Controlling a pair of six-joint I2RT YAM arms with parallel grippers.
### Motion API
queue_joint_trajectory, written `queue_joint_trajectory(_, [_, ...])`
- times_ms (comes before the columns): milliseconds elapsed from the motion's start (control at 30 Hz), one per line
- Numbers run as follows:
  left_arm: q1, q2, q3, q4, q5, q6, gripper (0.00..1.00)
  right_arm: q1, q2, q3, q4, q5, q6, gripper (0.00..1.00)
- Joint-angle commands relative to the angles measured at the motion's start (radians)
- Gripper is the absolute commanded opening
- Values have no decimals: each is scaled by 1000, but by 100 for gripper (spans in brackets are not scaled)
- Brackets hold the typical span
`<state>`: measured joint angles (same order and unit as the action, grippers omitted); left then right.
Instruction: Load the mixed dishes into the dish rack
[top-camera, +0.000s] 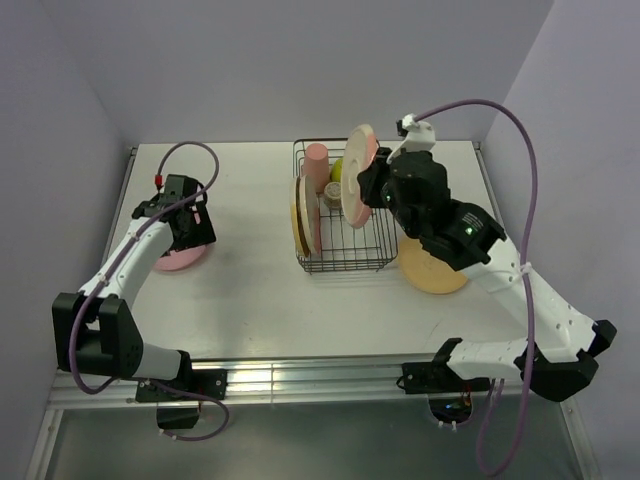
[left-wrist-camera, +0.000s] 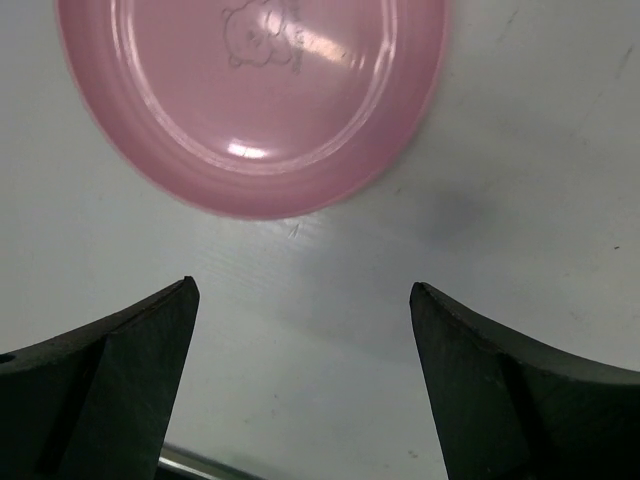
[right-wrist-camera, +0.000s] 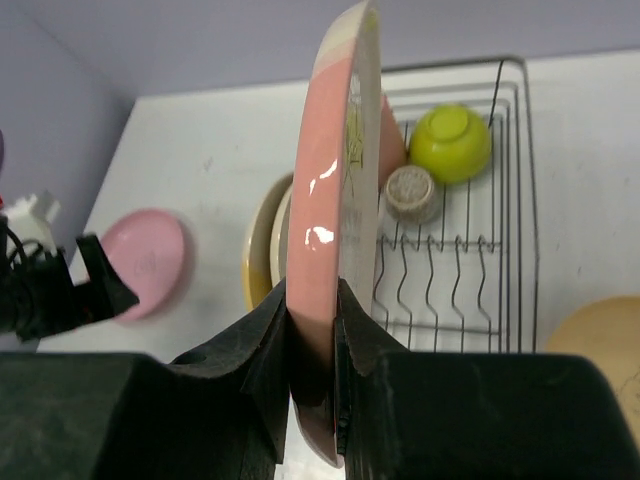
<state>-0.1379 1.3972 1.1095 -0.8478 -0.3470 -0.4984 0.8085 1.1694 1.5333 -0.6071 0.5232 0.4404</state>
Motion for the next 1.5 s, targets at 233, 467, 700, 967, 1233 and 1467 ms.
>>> queue_joint_trajectory(233, [-6,92,-63,311,131,310,95,-112,56,54,81,-221,112,0])
queue_joint_trajectory(467, [-6,131,-74,340,134,299,95,-112,154,56,62,-238,112,0])
queue_joint_trajectory(700, [-6,77,-105,340,121,313,95,-112,223,57,79,-218,109,0])
queue_joint_trajectory(967, [-6,-33,-106,317,152,278,95,-109,308,37,109,-206,110,0])
queue_joint_trajectory(1233, [-6,-43,-91,285,141,285,95,-81,380,53,103,-137,116,0])
queue_joint_trajectory(1467, [-6,-30,-93,286,129,296,95,-19,441,73,92,-97,93,0])
